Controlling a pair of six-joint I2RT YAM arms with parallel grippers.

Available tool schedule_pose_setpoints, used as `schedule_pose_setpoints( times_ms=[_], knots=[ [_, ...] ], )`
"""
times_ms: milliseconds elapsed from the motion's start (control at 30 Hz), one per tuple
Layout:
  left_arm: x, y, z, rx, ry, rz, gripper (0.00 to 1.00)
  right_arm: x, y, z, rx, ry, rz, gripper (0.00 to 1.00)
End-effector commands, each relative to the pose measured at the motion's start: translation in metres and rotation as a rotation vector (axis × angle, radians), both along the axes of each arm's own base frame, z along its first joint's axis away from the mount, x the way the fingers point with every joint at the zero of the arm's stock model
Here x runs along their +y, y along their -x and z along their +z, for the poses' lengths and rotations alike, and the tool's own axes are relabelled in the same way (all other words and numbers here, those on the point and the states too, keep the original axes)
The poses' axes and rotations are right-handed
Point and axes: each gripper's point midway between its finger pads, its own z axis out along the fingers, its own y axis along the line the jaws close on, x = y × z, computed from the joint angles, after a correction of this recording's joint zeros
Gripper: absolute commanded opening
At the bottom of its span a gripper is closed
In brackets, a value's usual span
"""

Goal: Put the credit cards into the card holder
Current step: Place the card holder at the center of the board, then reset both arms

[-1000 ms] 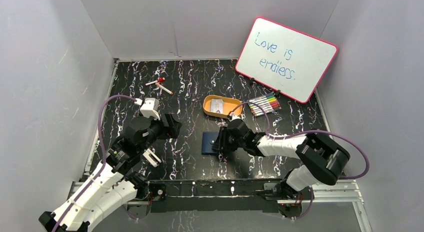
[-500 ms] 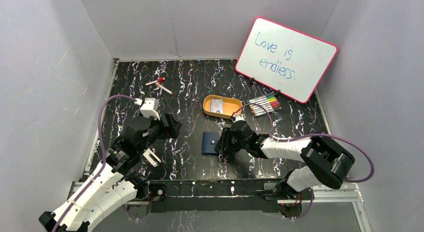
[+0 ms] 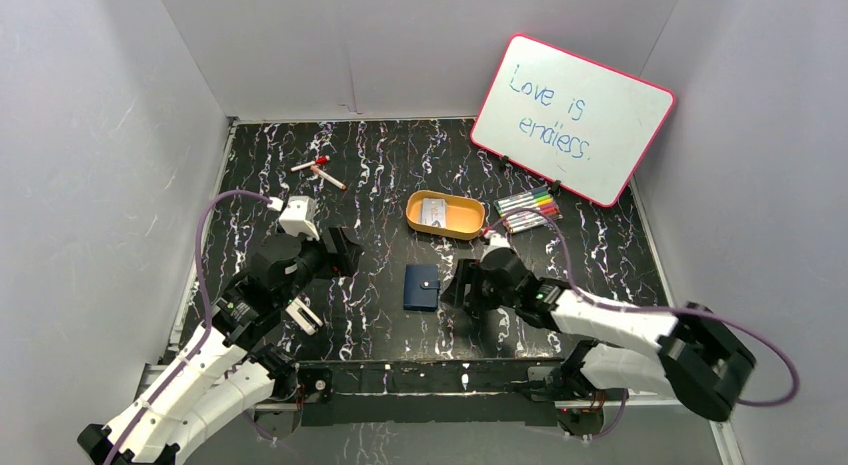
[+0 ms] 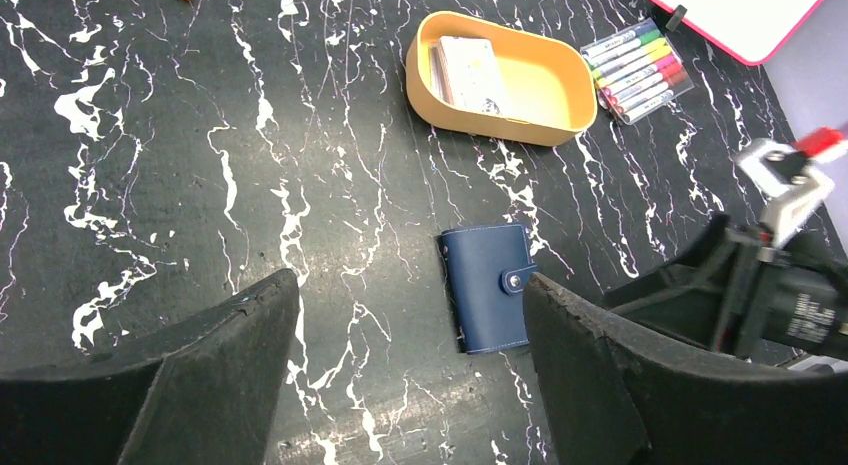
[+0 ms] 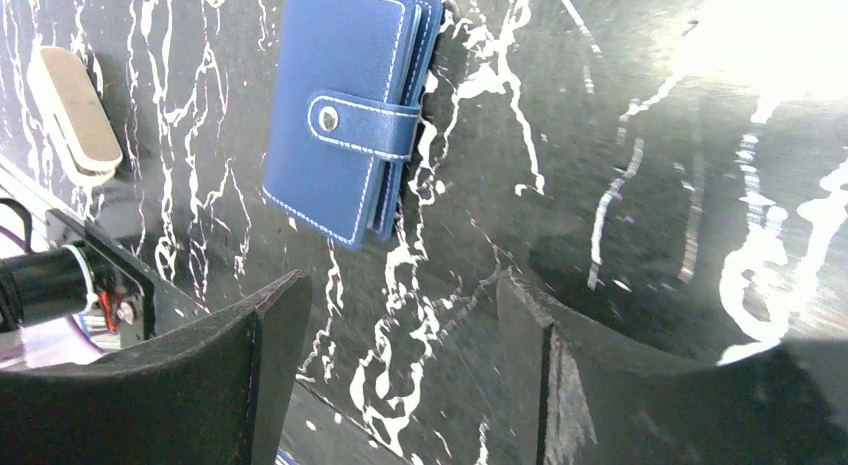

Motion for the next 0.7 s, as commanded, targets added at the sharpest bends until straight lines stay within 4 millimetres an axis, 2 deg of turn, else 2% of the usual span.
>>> schedule_pose_setpoints(
  times_ms=[0,133,233,367,467,500,600,667],
  knots=[
    [0.004,-0.004,0.0,-0.011,-0.004,0.03,0.8,-0.037,-0.003,0.021,-0.107,0.066,-0.056,0.8],
    [0.003,-0.008,-0.005,0.014,-0.015,0.043,0.8,-0.065,-0.018,0.066,-0.244,0.121,-0.153,0.92],
    [0.003,-0.01,-0.008,0.039,-0.011,0.07,0.81,-0.075,-0.033,0.106,-0.377,0.173,-0.2,0.95],
    [0.002,-0.012,-0.011,0.075,0.021,0.106,0.83,-0.093,-0.066,0.161,-0.559,0.311,-0.326,0.96],
    [0.003,-0.019,-0.011,0.117,0.099,0.204,0.86,-0.106,-0.091,0.216,-0.695,0.367,-0.467,0.99],
    [0.004,-0.021,-0.013,0.149,0.126,0.253,0.91,-0.107,-0.097,0.233,-0.749,0.373,-0.485,0.99],
    [0.007,-0.023,-0.025,0.271,0.167,0.389,0.92,-0.099,-0.11,0.287,-0.937,0.293,-0.509,0.99],
    [0.008,-0.023,-0.031,0.34,0.186,0.462,0.93,-0.084,-0.11,0.322,-1.059,0.18,-0.461,0.99]
  ],
)
